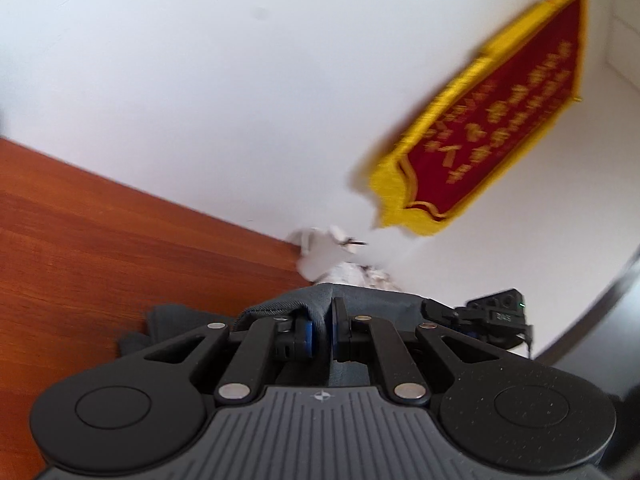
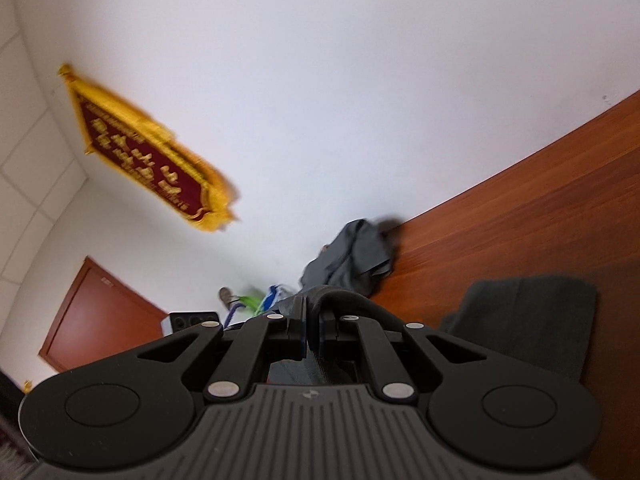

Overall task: Fold clothes
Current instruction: 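Lift the trouser end with both grippers and fold it over toward the waistband, then lower the folded end onto the trousers and open both grippers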

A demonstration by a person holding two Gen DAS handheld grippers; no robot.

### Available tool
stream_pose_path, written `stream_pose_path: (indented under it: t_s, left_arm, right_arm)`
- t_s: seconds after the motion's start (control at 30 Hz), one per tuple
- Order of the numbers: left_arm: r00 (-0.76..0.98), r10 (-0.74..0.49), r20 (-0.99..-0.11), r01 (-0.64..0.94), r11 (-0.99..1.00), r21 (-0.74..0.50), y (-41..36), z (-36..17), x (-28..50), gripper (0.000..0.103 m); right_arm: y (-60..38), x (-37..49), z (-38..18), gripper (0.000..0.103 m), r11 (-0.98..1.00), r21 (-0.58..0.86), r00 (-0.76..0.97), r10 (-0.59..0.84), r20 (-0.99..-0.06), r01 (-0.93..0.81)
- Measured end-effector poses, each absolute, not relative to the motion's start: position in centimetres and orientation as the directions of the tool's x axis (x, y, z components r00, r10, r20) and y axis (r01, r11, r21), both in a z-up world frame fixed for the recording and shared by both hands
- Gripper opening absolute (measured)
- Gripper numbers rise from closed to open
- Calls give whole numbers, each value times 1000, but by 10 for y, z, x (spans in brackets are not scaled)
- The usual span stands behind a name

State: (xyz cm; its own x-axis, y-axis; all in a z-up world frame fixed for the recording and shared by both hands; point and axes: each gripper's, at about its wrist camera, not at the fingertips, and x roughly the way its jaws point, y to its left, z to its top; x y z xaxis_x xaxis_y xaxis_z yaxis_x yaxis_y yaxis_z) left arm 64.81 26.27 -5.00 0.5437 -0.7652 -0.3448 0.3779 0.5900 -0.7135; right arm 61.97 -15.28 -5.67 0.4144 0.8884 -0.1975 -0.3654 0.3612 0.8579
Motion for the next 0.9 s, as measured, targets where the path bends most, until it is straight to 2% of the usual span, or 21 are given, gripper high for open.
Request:
stream_pose_path:
  t_s: [0.4, 0.9]
  left_arm:
    - [498, -713, -494, 209, 651, -729, 257, -125, 723, 7]
    - [377, -708, -598, 84, 669, -739, 261, -207, 767, 7]
  right_arm:
    - [-150, 703, -149, 6, 435, 882, 441, 838, -322, -181]
    - [-137, 745, -231, 7, 495, 868, 391, 805, -447, -26]
